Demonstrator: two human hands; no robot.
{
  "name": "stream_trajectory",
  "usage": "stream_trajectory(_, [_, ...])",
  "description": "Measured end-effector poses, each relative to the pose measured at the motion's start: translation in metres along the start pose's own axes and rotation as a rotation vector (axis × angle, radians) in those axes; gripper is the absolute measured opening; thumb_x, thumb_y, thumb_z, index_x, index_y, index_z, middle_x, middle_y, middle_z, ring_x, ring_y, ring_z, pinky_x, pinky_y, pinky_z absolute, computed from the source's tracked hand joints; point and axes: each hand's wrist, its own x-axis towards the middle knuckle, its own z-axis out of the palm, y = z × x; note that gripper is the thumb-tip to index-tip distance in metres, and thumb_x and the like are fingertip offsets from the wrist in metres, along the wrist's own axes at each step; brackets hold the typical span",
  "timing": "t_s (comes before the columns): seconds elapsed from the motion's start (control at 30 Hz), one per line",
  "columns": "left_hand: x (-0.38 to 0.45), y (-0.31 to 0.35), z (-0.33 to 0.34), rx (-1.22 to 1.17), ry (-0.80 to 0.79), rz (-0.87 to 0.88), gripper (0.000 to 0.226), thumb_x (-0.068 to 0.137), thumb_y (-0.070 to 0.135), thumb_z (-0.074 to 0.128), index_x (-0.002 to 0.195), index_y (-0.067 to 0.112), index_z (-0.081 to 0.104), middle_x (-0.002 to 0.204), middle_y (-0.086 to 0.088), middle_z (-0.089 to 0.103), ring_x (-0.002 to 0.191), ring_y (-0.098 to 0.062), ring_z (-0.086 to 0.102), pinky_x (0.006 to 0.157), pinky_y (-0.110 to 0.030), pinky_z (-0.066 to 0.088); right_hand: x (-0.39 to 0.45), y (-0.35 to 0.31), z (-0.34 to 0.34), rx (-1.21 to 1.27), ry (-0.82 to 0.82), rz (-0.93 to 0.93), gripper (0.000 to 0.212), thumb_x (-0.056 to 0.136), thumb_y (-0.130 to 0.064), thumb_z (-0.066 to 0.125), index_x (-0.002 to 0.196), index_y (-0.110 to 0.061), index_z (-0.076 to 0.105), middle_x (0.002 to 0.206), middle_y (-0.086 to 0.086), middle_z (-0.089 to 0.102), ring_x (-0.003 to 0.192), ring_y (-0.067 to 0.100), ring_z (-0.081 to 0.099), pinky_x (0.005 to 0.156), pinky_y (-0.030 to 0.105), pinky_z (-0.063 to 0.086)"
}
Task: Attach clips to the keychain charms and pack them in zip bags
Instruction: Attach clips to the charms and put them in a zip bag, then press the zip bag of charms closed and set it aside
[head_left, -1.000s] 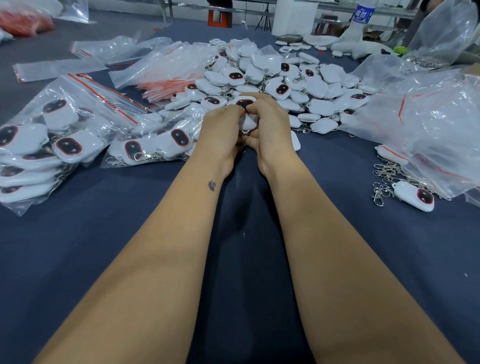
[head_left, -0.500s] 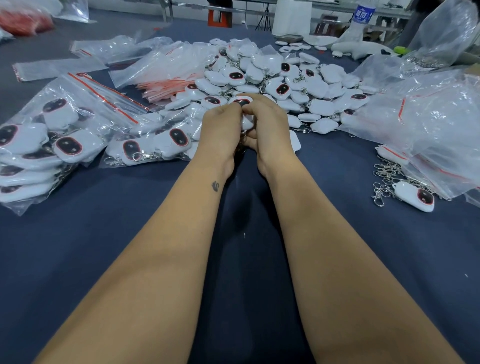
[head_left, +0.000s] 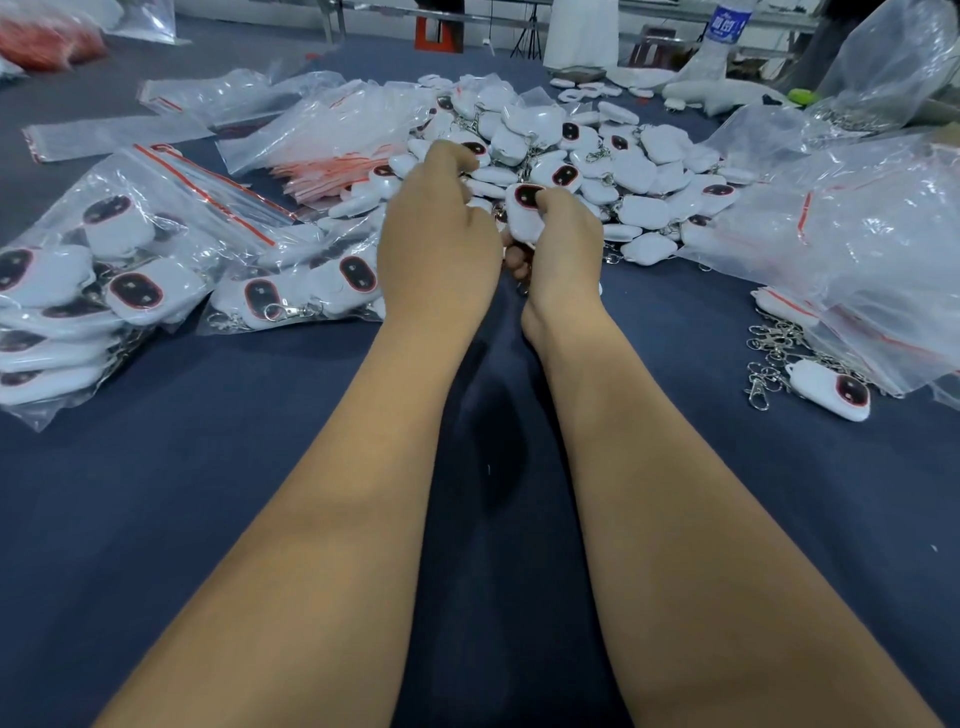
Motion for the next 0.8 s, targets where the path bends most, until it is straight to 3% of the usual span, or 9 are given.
stream_trajectory(0.1, [0.004,-0.012,-0.003,0.547,-0.036,-0.014,0.041,0.084,0.03,0.06,0.123,0.018,0.054,0.127,-0.009,0.055,0.122,-0.033,0.042,0.093,-0.041,0.031,-0.001,0.003,0.003,-0.022,-0.032,-0.031,0.01,0.093,-0.005,0.049,0.083,-0.007,0.051,0.069,0.014,0.056,0.049,0.018,0.047,0.046,0.021,0.037])
stream_trajectory(0.17, [0.002,-0.016,-0.005,0.639,-0.161,-0.097,0.048,0.083,0.037,0.063,0.124,0.015,0.051,0.13,-0.013,0.054,0.126,-0.036,0.04,0.099,-0.045,0.029,0.0,0.006,0.004,-0.063,-0.052,-0.07,0.012,0.092,-0.004,0.052,0.081,-0.009,0.049,0.078,0.015,0.055,0.065,0.022,0.049,0.054,0.026,0.038])
stream_trajectory(0.23, [0.002,-0.019,-0.006,0.664,-0.173,-0.096,0.042,0.083,0.028,0.062,0.122,0.013,0.053,0.128,-0.014,0.056,0.124,-0.036,0.043,0.099,-0.044,0.03,-0.002,0.008,0.003,-0.161,-0.085,-0.13,0.006,0.092,-0.006,0.057,0.089,-0.011,0.056,0.082,0.009,0.057,0.073,0.019,0.05,0.059,0.025,0.041])
stream_trajectory(0.4, [0.006,-0.017,-0.01,0.417,-0.027,-0.115,0.029,0.088,0.023,0.054,0.116,0.016,0.059,0.112,-0.008,0.067,0.116,-0.035,0.051,0.093,-0.04,0.033,-0.004,0.01,0.002,-0.224,-0.128,-0.318,0.014,0.094,-0.01,0.062,0.098,-0.023,0.064,0.075,-0.006,0.057,0.065,0.003,0.05,0.065,0.015,0.042])
stream_trajectory(0.5, [0.006,-0.015,-0.013,0.238,0.06,-0.138,0.027,0.086,0.024,0.053,0.113,0.023,0.061,0.1,0.001,0.068,0.113,-0.029,0.051,0.094,-0.038,0.034,-0.003,0.006,0.004,-0.028,-0.101,-0.213,0.008,0.096,-0.01,0.059,0.098,-0.017,0.057,0.079,0.002,0.059,0.063,0.009,0.059,0.065,0.02,0.049])
stream_trajectory(0.57, [0.007,-0.014,-0.015,0.054,0.111,-0.171,0.028,0.083,0.02,0.052,0.11,0.024,0.061,0.088,0.007,0.063,0.1,-0.02,0.056,0.089,-0.033,0.041,-0.003,0.005,0.009,0.108,-0.125,-0.107,0.005,0.099,-0.01,0.056,0.101,-0.012,0.051,0.084,0.007,0.061,0.066,0.013,0.063,0.065,0.021,0.052])
stream_trajectory(0.67, [0.007,-0.013,-0.016,-0.167,0.154,-0.169,0.028,0.081,0.012,0.05,0.105,0.023,0.059,0.072,0.009,0.051,0.067,0.001,0.049,0.06,-0.012,0.036,-0.006,0.01,0.013,-0.018,-0.145,-0.044,0.016,0.098,-0.015,0.059,0.11,-0.009,0.051,0.091,0.007,0.062,0.071,0.013,0.059,0.06,0.019,0.047])
stream_trajectory(0.8, [0.005,-0.009,-0.017,-0.298,0.188,-0.132,0.027,0.079,0.008,0.05,0.098,0.027,0.056,0.072,0.01,0.049,0.065,0.001,0.047,0.06,-0.011,0.037,-0.014,0.017,0.017,-0.239,-0.267,-0.103,0.011,0.098,-0.017,0.059,0.103,-0.007,0.056,0.074,0.005,0.061,0.056,0.008,0.054,0.051,0.02,0.045])
